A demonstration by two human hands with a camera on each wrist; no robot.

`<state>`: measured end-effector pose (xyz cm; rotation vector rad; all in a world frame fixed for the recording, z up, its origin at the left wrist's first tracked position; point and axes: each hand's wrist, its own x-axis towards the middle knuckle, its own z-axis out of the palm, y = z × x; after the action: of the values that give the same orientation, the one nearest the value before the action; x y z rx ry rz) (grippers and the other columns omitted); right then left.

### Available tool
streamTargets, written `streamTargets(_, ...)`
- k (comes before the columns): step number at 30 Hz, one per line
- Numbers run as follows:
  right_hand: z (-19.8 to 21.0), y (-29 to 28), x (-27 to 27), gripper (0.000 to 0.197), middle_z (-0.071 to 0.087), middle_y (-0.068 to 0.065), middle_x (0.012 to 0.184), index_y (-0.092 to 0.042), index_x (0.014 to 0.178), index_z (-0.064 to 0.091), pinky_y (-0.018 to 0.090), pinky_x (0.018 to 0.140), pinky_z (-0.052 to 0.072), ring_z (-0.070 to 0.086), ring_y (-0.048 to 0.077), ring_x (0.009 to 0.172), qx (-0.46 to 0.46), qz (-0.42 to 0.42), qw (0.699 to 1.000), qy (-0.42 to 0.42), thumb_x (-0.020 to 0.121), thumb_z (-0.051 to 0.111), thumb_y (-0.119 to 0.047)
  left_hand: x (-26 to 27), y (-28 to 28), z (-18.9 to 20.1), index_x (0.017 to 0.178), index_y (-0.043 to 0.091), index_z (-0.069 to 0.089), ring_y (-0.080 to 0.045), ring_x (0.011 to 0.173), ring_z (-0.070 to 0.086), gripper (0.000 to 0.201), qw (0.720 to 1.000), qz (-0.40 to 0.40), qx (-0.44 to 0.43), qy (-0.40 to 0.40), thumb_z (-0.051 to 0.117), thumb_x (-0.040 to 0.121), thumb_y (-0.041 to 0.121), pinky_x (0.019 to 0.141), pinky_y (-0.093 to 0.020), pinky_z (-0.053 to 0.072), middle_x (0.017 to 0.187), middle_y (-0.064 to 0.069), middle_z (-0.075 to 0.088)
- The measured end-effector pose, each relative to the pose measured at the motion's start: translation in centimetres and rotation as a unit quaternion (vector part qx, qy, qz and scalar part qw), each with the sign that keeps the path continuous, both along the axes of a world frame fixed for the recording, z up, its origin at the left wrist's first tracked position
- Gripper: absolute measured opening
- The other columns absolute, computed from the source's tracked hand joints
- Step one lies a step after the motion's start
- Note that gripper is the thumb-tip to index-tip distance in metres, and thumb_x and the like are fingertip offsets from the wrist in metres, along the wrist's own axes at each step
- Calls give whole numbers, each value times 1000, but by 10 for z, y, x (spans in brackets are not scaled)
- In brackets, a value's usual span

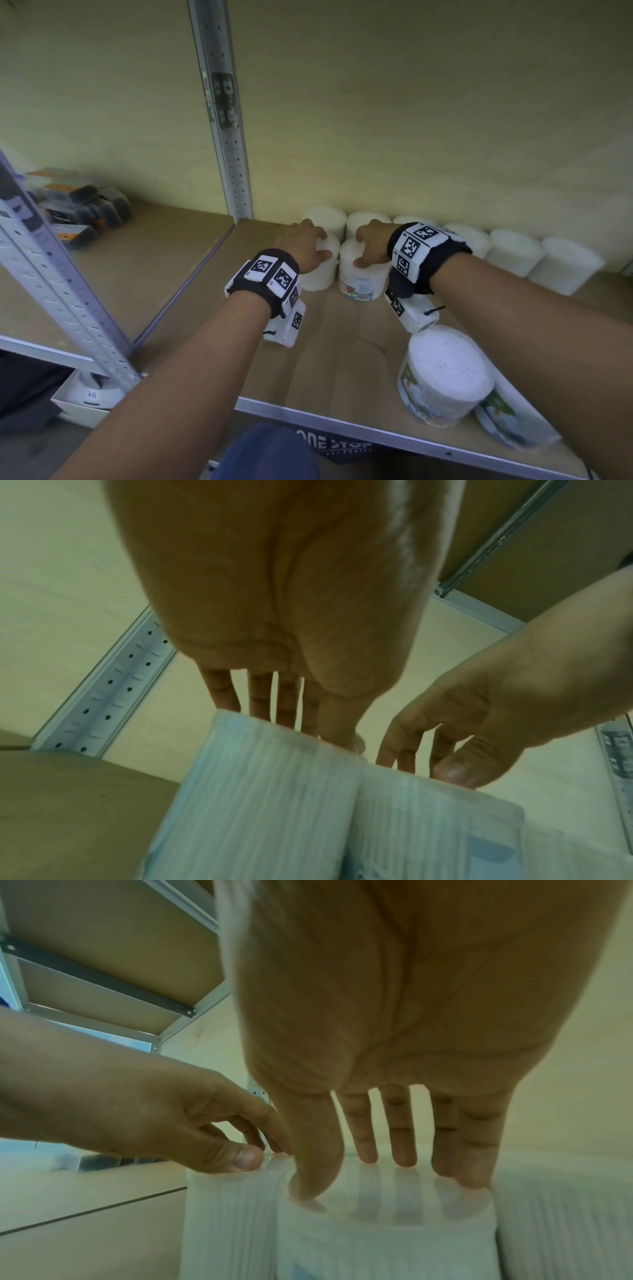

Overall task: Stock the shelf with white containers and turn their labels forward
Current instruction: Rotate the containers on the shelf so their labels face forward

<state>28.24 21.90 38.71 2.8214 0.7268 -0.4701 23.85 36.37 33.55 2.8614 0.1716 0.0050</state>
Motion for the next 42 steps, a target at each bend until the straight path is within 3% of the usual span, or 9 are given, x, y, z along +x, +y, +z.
streamTargets(7, 1, -6, 2, 64, 32, 8, 151, -12, 146, 33, 33, 106, 38, 38, 26, 136, 62, 13, 997, 40, 89, 62, -11, 0, -1, 1, 138, 20, 45, -27, 130, 39, 49, 1000, 3, 4, 6, 53, 93, 39, 108, -41, 35, 143, -6, 38)
streamTargets(11, 0, -5, 3, 59, 43, 12, 143, -9, 141, 40, 35, 102, 43, 47, 28, 128, 47, 10, 999, -12, 91, 59, -34, -1, -1, 2, 138, 20, 45, -27, 129, 40, 49, 1000, 2, 2, 7, 53, 93, 39, 107, -41, 36, 142, -6, 39)
streamTargets(15, -4, -4, 5, 70, 40, 12, 147, -5, 144, 34, 33, 107, 36, 41, 27, 134, 16, -24, 1000, -4, 92, 52, -48, -1, 0, 2, 138, 19, 45, -27, 129, 40, 49, 1000, 1, 1, 8, 53, 93, 39, 107, -41, 36, 143, -6, 39)
streamTargets(24, -9, 1, 10, 71, 40, 11, 147, -4, 144, 32, 31, 109, 33, 40, 24, 135, 54, -46, 997, 4, 92, 53, -47, -2, -1, 3, 138, 19, 44, -27, 129, 39, 49, 1000, 0, 2, 5, 52, 94, 38, 107, -40, 35, 142, -6, 38)
streamTargets(27, -10, -2, 12, 67, 44, 11, 145, -5, 142, 38, 28, 107, 35, 43, 23, 133, 65, -44, 997, 16, 90, 59, -42, -2, -1, 3, 138, 19, 45, -27, 129, 40, 49, 1000, -3, 3, 5, 52, 94, 38, 106, -39, 35, 142, -6, 39)
streamTargets(30, -12, -8, 13, 61, 52, 10, 137, -11, 135, 50, 35, 103, 42, 50, 28, 127, 86, -11, 996, -24, 82, 72, -31, -2, -1, 2, 138, 18, 45, -28, 128, 41, 49, 1000, -5, 4, 5, 53, 94, 38, 105, -38, 35, 142, -7, 39)
streamTargets(35, -13, -11, 15, 60, 54, 11, 135, -13, 132, 53, 36, 100, 44, 53, 29, 125, 97, -6, 995, -36, 79, 75, -29, -2, 0, 4, 138, 18, 44, -28, 127, 42, 50, 1000, -10, -7, 17, 53, 93, 37, 106, -37, 35, 141, -7, 39)
streamTargets(39, -13, -12, 16, 59, 55, 11, 134, -13, 131, 55, 34, 98, 45, 54, 29, 123, 107, -8, 994, -35, 78, 76, -27, -3, 2, 9, 141, 19, 41, -26, 129, 43, 48, 998, -30, -27, 42, 53, 95, 26, 103, -32, 36, 148, -4, 34)
streamTargets(42, -13, -12, 16, 59, 55, 11, 134, -13, 131, 54, 33, 97, 46, 54, 29, 123, 106, -7, 994, -37, 78, 76, -25, -1, 8, 13, 140, 23, 43, -24, 131, 43, 51, 995, -42, -62, 71, 52, 93, 7, 101, -31, 40, 150, -2, 34)
